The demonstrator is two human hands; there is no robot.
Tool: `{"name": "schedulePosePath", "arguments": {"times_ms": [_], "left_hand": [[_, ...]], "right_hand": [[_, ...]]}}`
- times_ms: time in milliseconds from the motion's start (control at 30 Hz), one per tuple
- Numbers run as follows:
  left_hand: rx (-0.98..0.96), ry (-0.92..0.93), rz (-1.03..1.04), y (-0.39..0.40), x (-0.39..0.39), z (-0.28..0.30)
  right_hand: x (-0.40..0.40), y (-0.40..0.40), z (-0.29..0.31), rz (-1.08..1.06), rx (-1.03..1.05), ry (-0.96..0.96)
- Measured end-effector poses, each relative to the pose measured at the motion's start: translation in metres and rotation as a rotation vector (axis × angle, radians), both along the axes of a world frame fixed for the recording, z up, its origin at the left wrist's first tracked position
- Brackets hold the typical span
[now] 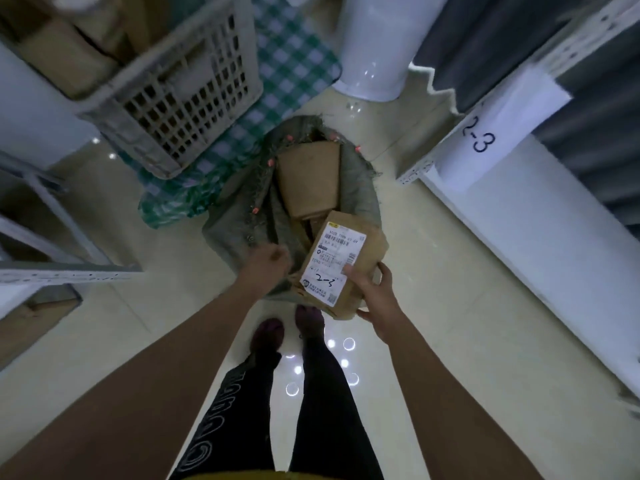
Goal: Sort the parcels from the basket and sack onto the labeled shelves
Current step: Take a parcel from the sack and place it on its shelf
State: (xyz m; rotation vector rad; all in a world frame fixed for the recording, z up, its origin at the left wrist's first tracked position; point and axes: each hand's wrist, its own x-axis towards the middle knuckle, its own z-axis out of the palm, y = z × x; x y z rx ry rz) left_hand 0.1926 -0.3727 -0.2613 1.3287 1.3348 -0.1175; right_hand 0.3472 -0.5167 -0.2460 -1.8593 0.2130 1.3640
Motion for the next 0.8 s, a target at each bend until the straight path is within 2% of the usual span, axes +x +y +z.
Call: {"name": "schedulePosePath", "arguments": {"times_ms": [167,300,633,800], "left_hand": [[0.147,0.114,-0.464,-0.037,0.002,0.043],[0.241,0.146,-0.727,-0.072,0.017,0.069],[0.447,0.052,-1.190,-0.239,0.099,0.120],[0.507,0.087,-1.286,-0.353,0.139,0.120]], "right_hand": [[-0.029,-0.067,0.055,-0.345,0.072,-0.077],[-0.049,-0.134,0.084,-0.619,0.079,-0.117],[-0.068,-0.336,0.103,-1.014,0.025,-0.196],[-0.055,-0.463,0.094,-1.120,-0.015,-0.225]]}}
